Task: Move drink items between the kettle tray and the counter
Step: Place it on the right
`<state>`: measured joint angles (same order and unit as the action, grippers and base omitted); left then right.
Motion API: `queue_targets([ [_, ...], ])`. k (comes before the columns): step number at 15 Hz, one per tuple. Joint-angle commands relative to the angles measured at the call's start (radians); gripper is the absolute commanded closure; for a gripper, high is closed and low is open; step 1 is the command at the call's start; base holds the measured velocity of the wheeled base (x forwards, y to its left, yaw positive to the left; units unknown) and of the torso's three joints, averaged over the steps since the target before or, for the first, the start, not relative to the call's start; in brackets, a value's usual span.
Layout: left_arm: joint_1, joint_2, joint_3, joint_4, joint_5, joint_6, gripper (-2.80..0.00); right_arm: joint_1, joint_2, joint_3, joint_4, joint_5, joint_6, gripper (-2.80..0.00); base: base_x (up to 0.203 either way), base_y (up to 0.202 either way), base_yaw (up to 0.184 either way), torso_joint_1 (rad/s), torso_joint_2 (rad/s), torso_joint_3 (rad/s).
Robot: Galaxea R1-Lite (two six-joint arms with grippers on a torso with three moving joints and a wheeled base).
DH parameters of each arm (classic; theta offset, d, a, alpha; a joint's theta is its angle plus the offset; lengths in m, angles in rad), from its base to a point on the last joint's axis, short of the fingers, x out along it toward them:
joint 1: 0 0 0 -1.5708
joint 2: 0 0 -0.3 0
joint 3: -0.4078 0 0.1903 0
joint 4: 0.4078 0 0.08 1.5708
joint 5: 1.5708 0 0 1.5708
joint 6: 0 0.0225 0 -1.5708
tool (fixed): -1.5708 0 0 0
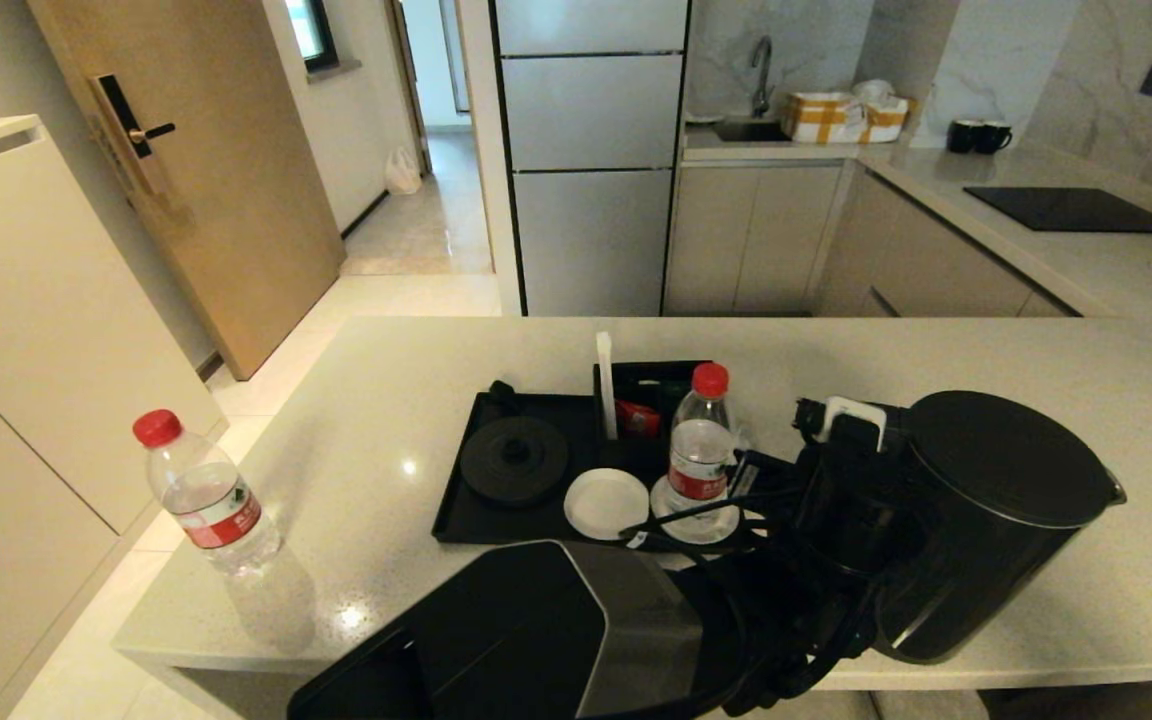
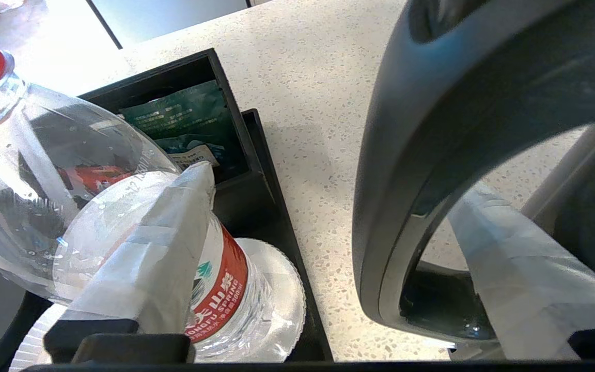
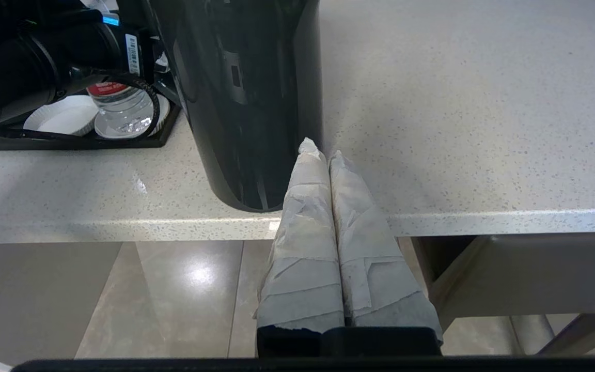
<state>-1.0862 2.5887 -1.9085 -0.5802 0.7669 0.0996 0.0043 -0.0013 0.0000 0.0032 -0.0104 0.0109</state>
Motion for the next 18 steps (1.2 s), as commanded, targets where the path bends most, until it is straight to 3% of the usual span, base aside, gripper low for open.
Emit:
queue_targets([
  [1, -0.003, -0.006, 0.009, -0.01, 0.005, 0.001, -2.8, 0.0, 0.0, 0.0, 0.0, 0.0, 0.0, 0.0, 0.0, 0.0, 0.0, 0.0, 0.0, 0.0],
  [18, -0.041, -0.041, 0.087, -0.068, 0.006, 0.005, -2.8, 0.0, 0.0, -0.001, 0.0, 0.0, 0.0, 0.0, 0.0, 0.0, 0.0, 0.0, 0.0, 0.0],
])
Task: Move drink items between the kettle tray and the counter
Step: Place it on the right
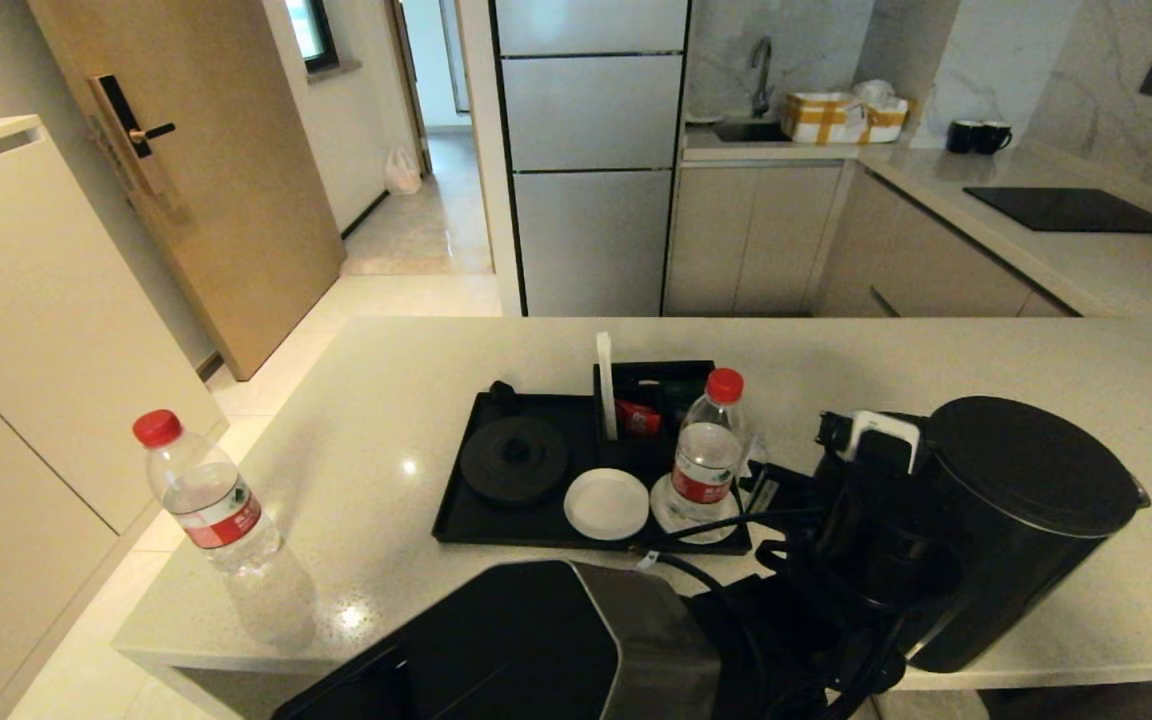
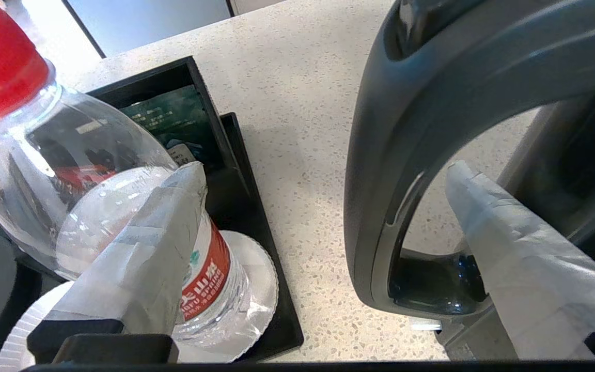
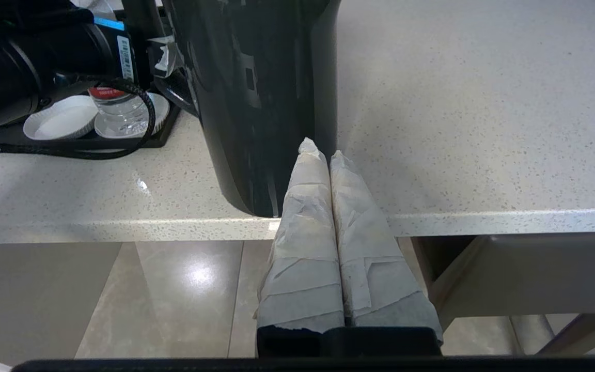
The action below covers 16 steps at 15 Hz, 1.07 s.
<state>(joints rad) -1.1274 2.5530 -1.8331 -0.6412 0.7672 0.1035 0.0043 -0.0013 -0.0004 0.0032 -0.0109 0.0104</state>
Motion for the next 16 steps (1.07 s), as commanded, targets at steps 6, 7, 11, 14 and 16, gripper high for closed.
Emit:
queue_targets([
  [6, -0.003, -0.008, 0.037, -0.023, 0.006, 0.0, -2.8, 0.0, 0.0, 0.0, 0.0, 0.0, 0.0, 0.0, 0.0, 0.0, 0.0, 0.0, 0.0, 0.0],
  [7, -0.004, -0.009, 0.042, -0.027, 0.006, 0.001, -2.8, 0.0, 0.0, 0.0, 0.0, 0.0, 0.0, 0.0, 0.0, 0.0, 0.0, 0.0, 0.0, 0.0],
  [11, -0.008, -0.028, 0.096, -0.06, 0.005, 0.001, -2.8, 0.0, 0.0, 0.0, 0.0, 0.0, 0.0, 0.0, 0.0, 0.0, 0.0, 0.0, 0.0, 0.0],
  [14, -0.018, -0.04, 0.125, -0.084, 0.005, 0.001, -2.8, 0.0, 0.0, -0.001, 0.0, 0.0, 0.0, 0.0, 0.0, 0.0, 0.0, 0.0, 0.0, 0.0],
  [16, -0.023, -0.046, 0.147, -0.098, 0.006, 0.001, -2.8, 0.0, 0.0, 0.0, 0.0, 0.0, 0.0, 0.0, 0.0, 0.0, 0.0, 0.0, 0.0, 0.0],
])
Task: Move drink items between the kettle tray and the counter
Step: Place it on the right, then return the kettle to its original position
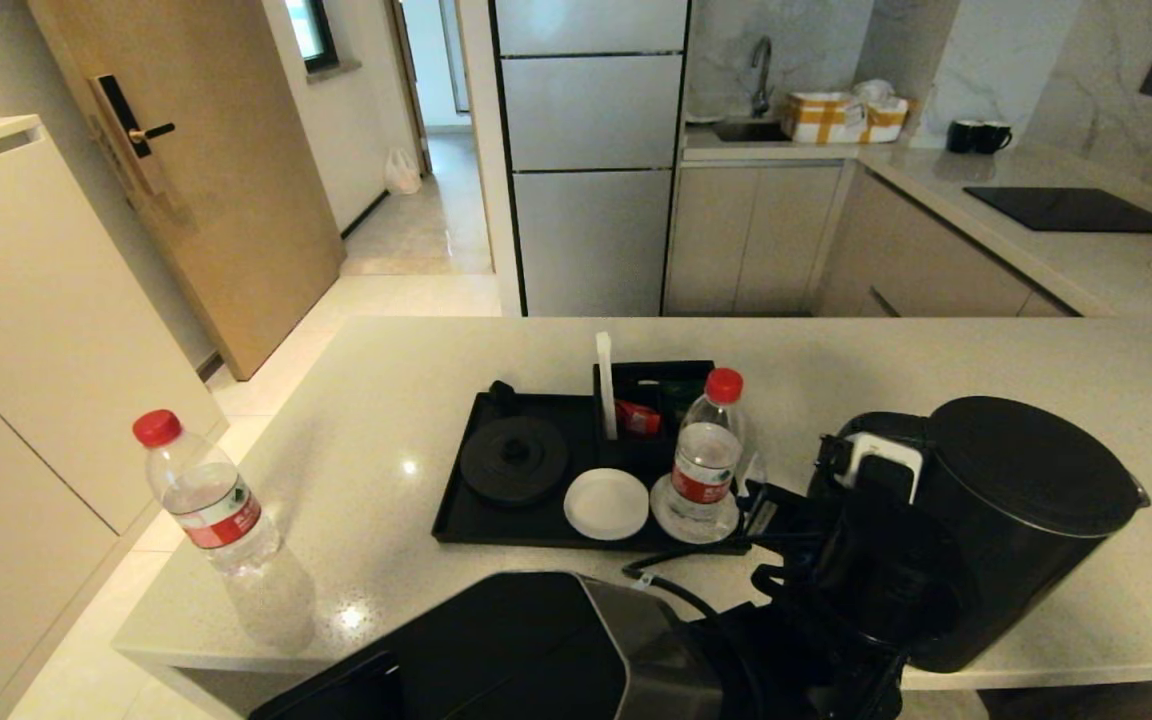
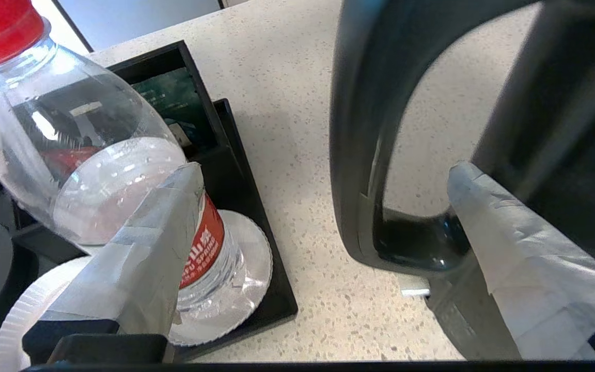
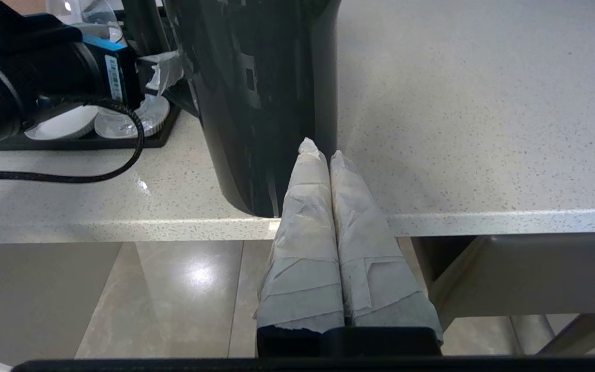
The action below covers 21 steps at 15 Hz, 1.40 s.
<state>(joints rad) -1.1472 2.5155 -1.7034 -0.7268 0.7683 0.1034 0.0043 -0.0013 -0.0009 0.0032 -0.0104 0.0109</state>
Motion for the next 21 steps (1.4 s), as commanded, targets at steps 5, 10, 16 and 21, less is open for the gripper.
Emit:
queue_targets([
  [5, -0.012, -0.026, 0.074, -0.05, 0.003, 0.002, -2.8, 0.0, 0.0, 0.001, 0.0, 0.0, 0.0, 0.0, 0.0, 0.0, 0.0, 0.0, 0.0, 0.0],
  [10, -0.023, -0.029, 0.097, -0.069, 0.005, 0.001, -2.8, 0.0, 0.0, 0.001, 0.0, 0.0, 0.0, 0.0, 0.0, 0.0, 0.0, 0.0, 0.0, 0.0],
  [16, -0.028, -0.051, 0.144, -0.09, 0.005, 0.001, -2.8, 0.0, 0.0, 0.001, 0.0, 0.0, 0.0, 0.0, 0.0, 0.0, 0.0, 0.0, 0.0, 0.0],
  [21, -0.028, -0.083, 0.201, -0.115, 0.005, 0.002, -2.8, 0.0, 0.0, 0.001, 0.0, 0.0, 0.0, 0.0, 0.0, 0.0, 0.0, 0.0, 0.0, 0.0],
])
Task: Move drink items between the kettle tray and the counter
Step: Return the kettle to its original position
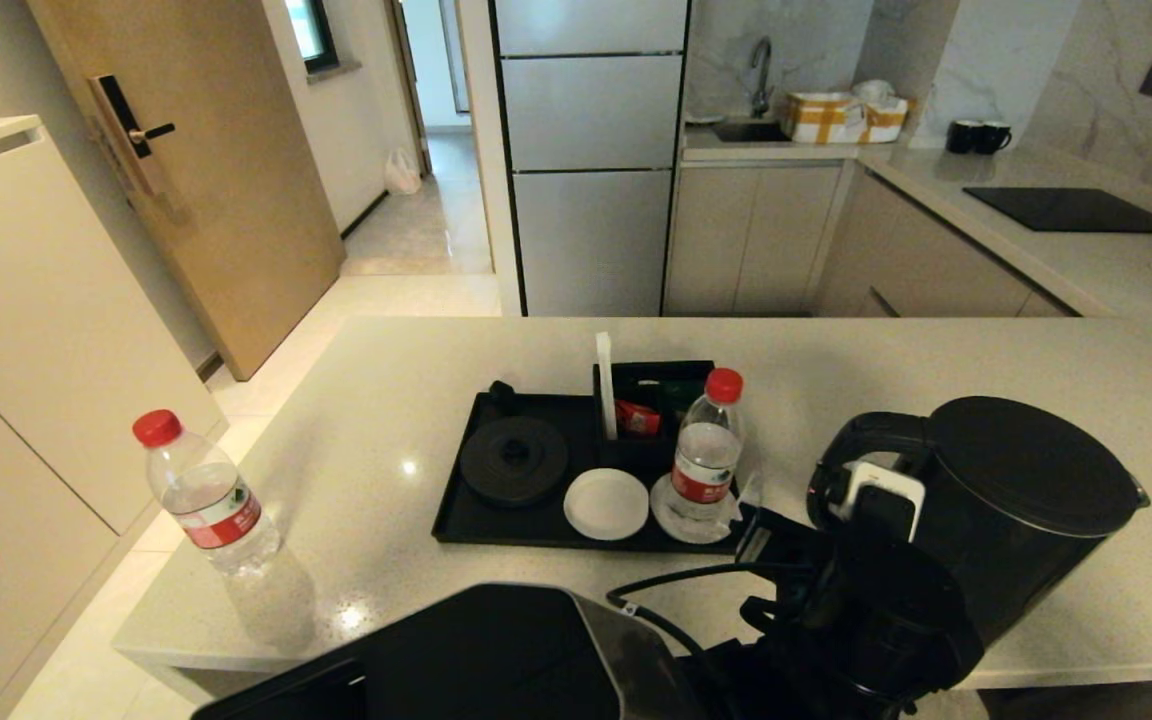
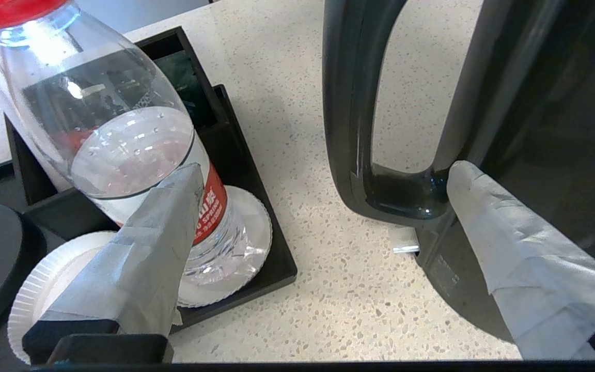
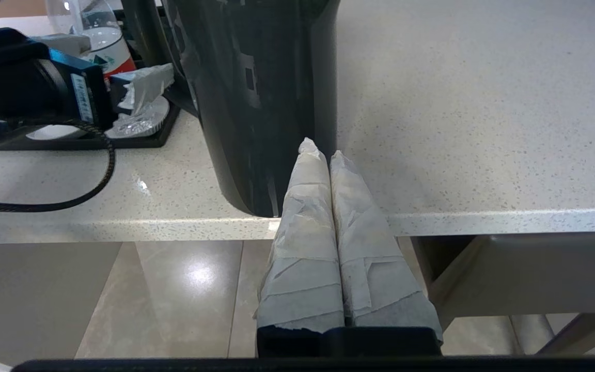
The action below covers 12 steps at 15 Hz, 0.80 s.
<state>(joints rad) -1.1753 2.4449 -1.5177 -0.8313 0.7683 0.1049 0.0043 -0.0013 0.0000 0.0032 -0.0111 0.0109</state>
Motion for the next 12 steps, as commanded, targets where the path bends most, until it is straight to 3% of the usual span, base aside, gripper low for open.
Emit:
queue_targets([
  [1, 0.0, -0.015, 0.024, -0.015, 0.005, 0.001, -2.8, 0.0, 0.0, 0.0, 0.0, 0.0, 0.0, 0.0, 0.0, 0.0, 0.0, 0.0, 0.0, 0.0],
  [12, -0.015, -0.079, 0.137, -0.059, 0.005, 0.001, -2.8, 0.0, 0.0, 0.0, 0.0, 0.0, 0.0, 0.0, 0.0, 0.0, 0.0, 0.0, 0.0, 0.0],
])
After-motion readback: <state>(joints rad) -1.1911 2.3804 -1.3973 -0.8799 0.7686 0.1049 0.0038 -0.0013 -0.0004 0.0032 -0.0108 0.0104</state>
